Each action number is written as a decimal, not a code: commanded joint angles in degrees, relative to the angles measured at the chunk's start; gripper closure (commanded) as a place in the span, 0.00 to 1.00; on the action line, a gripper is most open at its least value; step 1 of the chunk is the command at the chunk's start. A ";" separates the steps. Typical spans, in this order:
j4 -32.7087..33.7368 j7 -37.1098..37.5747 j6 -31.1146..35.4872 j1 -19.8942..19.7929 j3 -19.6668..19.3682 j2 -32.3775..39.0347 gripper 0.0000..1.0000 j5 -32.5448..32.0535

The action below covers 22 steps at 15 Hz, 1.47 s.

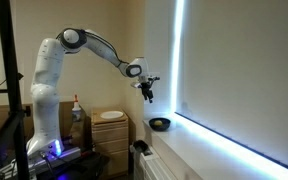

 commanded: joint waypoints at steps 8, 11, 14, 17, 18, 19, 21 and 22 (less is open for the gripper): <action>5.32 2.80 4.16 0.27 -0.09 11.16 0.00 -4.12; 6.41 4.83 9.03 0.44 0.07 14.33 0.00 -5.92; 8.88 7.19 12.38 0.58 -0.29 18.10 0.00 -6.92; 7.84 7.09 11.29 0.15 0.38 17.26 0.00 -6.36; 7.84 7.09 11.29 0.15 0.39 17.36 0.00 -6.36; 7.85 7.09 11.29 0.15 0.39 17.28 0.00 -6.36; 9.46 7.34 9.91 0.72 -0.17 19.93 0.00 -7.65; 9.88 7.49 11.33 0.69 0.04 21.17 0.00 -7.57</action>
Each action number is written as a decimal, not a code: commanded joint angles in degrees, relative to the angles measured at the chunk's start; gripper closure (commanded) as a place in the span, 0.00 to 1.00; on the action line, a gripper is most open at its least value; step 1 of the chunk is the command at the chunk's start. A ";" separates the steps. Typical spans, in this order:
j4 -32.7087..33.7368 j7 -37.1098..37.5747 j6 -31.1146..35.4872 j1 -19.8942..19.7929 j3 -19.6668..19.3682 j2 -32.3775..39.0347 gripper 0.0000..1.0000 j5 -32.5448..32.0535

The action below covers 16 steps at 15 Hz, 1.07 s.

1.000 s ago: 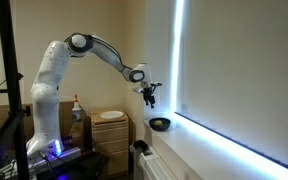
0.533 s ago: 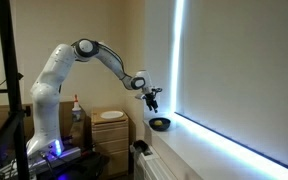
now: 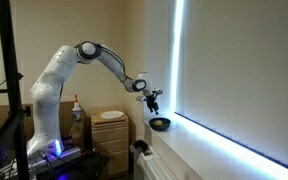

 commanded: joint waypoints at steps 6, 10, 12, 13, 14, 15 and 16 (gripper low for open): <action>4.70 6.48 7.80 3.03 -3.68 10.28 0.00 -3.57; 8.66 8.76 7.27 4.21 -5.13 14.83 0.00 -3.28; 10.54 8.65 6.75 4.10 -4.72 16.06 0.00 -2.86; 11.73 8.77 6.38 4.10 -4.66 16.74 0.00 -2.75; 12.62 9.01 6.07 4.19 -4.80 17.30 0.00 -2.72; 13.62 9.10 5.56 4.02 -4.63 17.93 0.00 -2.54; 14.27 8.62 4.99 3.54 -4.12 18.34 0.00 -2.35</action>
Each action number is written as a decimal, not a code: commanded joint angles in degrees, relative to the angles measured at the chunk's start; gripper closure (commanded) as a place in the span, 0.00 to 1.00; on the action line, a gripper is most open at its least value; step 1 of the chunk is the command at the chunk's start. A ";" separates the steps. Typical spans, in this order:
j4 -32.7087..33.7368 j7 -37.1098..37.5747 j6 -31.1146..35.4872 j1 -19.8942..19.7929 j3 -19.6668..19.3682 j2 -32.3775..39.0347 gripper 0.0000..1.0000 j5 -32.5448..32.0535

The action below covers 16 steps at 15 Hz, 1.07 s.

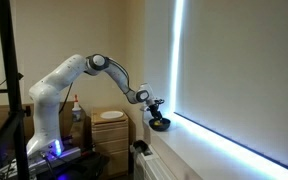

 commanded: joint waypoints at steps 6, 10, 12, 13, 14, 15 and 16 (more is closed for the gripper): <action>5.90 -0.51 -7.30 -1.71 1.84 3.47 0.00 1.19; 4.68 0.29 -5.80 -0.75 0.95 3.23 0.25 0.30; 4.47 -0.45 -5.99 -1.63 1.96 3.04 0.34 1.04; 4.52 -0.42 -6.19 -1.73 2.08 3.02 0.40 1.19; 4.56 -0.51 -6.41 -1.91 2.30 2.96 0.47 1.37; 4.58 -0.43 -6.49 -2.01 2.44 2.83 0.53 1.60; 4.54 -0.26 -6.62 -2.06 2.54 2.70 0.57 1.87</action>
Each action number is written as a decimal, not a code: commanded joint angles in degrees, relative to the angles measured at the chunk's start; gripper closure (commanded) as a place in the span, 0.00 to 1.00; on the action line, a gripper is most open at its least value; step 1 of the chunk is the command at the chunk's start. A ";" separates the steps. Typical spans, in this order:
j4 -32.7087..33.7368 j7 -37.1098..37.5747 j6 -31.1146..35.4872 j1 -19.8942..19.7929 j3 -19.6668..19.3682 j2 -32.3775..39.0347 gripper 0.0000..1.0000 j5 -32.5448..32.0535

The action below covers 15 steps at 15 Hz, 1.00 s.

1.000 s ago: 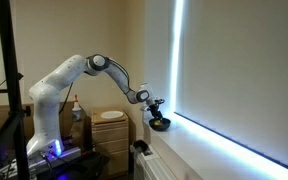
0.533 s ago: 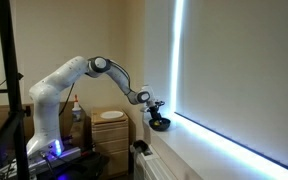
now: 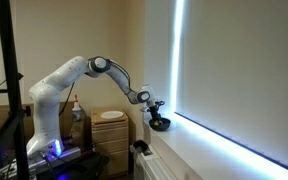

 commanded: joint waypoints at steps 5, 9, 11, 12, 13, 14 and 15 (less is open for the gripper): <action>-1.24 -1.39 -1.08 -4.77 3.37 -3.65 0.57 6.09; -4.48 -6.01 0.61 -11.39 7.56 -9.53 0.57 12.80; -6.00 -9.55 1.47 -15.50 10.52 -12.91 0.57 17.31; -6.92 -11.47 1.81 -17.50 11.76 -14.77 0.57 19.73; -7.64 -12.67 2.01 -18.70 11.99 -16.12 0.57 21.44; -8.36 -13.08 1.49 -19.49 11.44 -17.26 0.57 22.46; -8.81 -12.50 1.18 -19.69 10.16 -17.88 0.57 22.44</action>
